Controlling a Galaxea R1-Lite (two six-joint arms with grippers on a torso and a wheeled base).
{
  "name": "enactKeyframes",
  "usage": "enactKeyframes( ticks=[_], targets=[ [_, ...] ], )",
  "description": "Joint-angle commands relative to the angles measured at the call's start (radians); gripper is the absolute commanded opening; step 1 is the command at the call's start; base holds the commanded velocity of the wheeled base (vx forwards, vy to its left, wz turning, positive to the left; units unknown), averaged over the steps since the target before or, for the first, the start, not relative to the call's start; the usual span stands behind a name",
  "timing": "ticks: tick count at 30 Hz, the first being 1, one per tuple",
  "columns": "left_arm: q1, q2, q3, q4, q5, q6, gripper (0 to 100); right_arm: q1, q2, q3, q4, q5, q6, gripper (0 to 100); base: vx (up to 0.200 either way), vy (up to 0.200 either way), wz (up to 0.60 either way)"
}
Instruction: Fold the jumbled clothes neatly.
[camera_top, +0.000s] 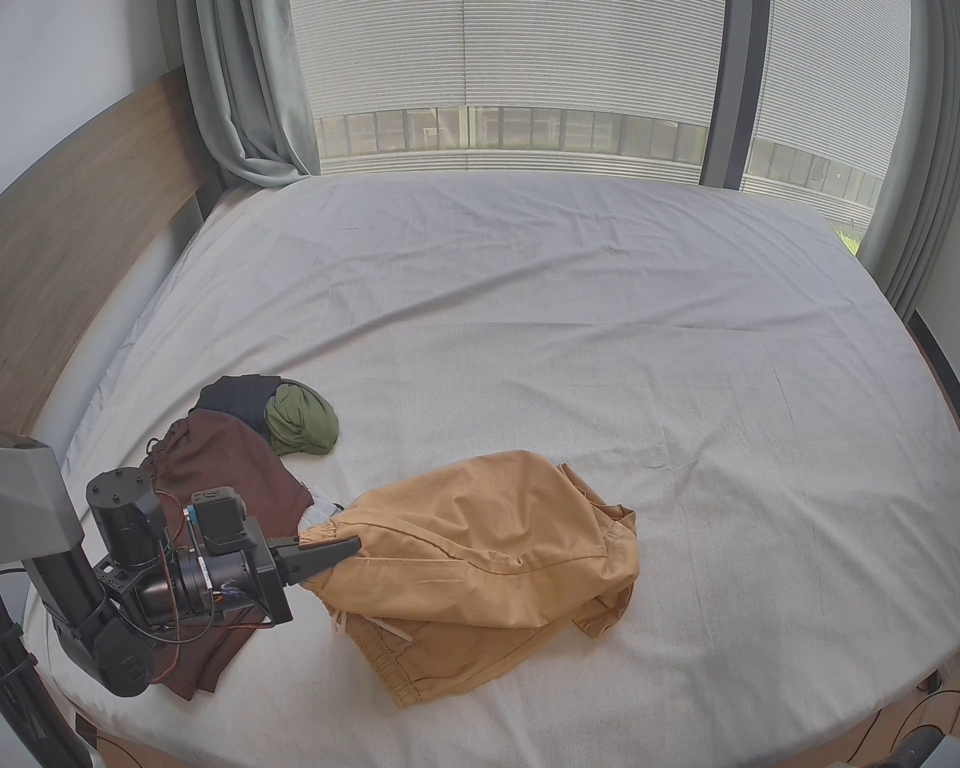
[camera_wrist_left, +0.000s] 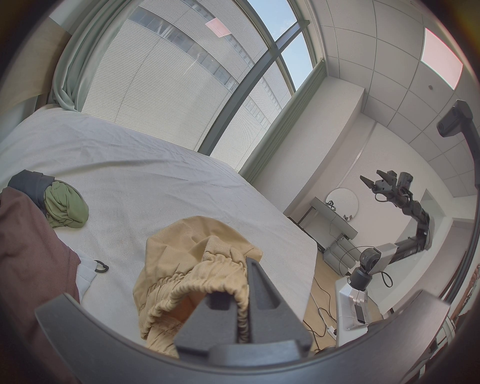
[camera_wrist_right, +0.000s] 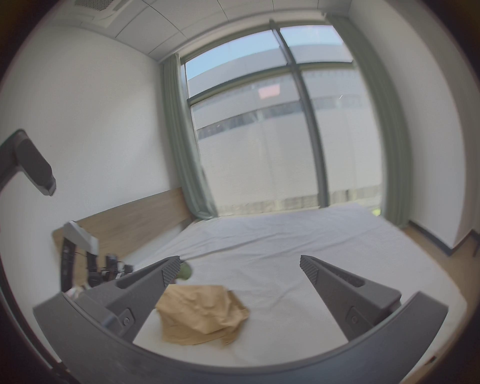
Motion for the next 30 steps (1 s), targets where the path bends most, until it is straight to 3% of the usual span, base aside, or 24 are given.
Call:
enactKeyframes(
  ticks=[1,2,4,13,17,19,24,30],
  targets=[
    [0.002,0.023,-0.001,-0.002,0.000,-0.001,0,0.109,0.236,-0.043,-0.057,0.126,0.149,100,0.000,0.000,0.00],
    [0.002,0.023,-0.003,-0.002,0.000,-0.001,0,0.118,0.302,-0.060,-0.142,0.203,0.254,100,0.000,0.000,0.00],
    [0.002,0.023,-0.003,-0.002,0.000,-0.001,0,0.114,0.362,-0.065,-0.198,0.238,0.266,100,0.000,0.000,0.00],
    [0.001,0.029,0.002,-0.002,0.000,-0.001,0,0.106,0.609,-0.030,-0.392,0.245,0.238,100,0.000,0.000,0.00],
    [0.001,0.029,0.000,-0.002,0.000,-0.001,0,0.043,0.721,0.016,-0.504,0.251,0.222,100,0.000,0.000,0.00],
    [0.001,0.030,-0.006,-0.002,0.000,-0.001,0,0.020,0.774,0.059,-0.586,0.268,0.225,100,0.000,0.000,0.00],
    [0.001,0.041,-0.008,-0.002,0.000,-0.001,0,-0.017,0.876,0.104,-0.642,0.330,0.229,100,0.000,0.000,0.00],
    [0.002,0.039,-0.008,-0.002,0.000,-0.001,0,-0.014,1.011,0.142,-0.767,0.337,0.232,100,0.000,0.000,0.00]
  ],
)
